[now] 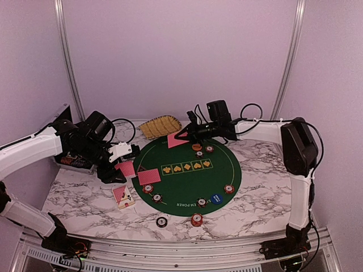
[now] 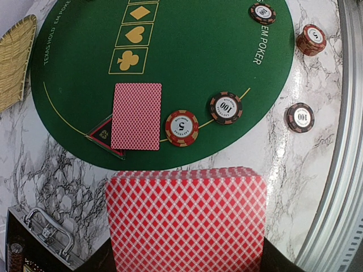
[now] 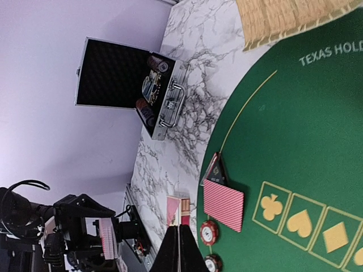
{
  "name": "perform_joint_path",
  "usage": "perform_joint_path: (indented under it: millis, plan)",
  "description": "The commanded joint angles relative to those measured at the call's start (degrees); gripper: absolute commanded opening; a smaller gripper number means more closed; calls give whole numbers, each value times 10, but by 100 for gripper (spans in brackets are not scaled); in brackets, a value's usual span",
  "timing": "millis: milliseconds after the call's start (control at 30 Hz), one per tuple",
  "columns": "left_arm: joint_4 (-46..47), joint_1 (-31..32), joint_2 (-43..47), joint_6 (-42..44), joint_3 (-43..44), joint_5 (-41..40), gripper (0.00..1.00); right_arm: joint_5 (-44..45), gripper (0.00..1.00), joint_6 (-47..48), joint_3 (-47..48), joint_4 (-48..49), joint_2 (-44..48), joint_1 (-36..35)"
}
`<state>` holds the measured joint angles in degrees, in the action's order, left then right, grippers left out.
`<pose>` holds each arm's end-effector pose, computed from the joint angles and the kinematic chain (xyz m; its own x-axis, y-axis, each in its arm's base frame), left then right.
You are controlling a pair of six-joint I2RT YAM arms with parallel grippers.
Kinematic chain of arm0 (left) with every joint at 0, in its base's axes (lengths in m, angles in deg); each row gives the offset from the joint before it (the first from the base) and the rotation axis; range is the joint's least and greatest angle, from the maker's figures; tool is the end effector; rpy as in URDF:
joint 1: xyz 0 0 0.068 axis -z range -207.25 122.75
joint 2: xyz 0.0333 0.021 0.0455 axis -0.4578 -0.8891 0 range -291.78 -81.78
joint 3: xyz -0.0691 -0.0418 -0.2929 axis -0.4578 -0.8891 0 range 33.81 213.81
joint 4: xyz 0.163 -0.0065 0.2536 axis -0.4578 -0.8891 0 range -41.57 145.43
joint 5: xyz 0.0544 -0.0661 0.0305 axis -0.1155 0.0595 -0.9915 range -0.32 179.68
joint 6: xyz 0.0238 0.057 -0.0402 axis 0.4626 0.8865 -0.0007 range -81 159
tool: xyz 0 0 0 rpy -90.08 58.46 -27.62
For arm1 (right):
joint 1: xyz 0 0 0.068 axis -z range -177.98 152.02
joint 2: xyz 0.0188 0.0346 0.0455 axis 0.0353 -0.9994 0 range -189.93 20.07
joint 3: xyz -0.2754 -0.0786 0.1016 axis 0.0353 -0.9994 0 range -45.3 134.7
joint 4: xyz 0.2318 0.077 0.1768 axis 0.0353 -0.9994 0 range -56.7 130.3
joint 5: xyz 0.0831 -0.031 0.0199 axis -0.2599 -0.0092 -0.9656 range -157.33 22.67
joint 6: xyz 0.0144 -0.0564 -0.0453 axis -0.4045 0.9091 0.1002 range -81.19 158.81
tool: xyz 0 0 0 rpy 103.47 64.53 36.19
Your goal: Distribute texas hold em gaming equipment
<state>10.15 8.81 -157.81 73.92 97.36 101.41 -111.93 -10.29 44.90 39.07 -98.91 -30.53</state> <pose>0.2463 -0.1946 0.2835 -0.1808 0.8248 -0.5358 0.9358 0.3119 0.1644 0.4372 0.3304 0.2277 -0.9530 0.0302 -0.3015 -0.2677 0.3822 0.8845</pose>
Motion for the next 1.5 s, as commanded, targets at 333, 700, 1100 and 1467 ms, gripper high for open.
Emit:
perform_joint_path:
  millis: [333, 700, 1100, 1467]
  plan:
    - [-6, -4, 8, 5, 9, 7, 0, 63, 4, 114, 272, -147, -230, 70]
    - [-7, -5, 16, 7, 3, 12, 0, 94, 17, 121, 320, -174, -285, 70]
    - [-7, -5, 17, 4, -3, 19, 0, 174, 43, 175, 354, -237, -271, 70]
    - [-7, -6, 18, 5, -5, 21, 0, 204, 55, 189, 359, -248, -257, 80]
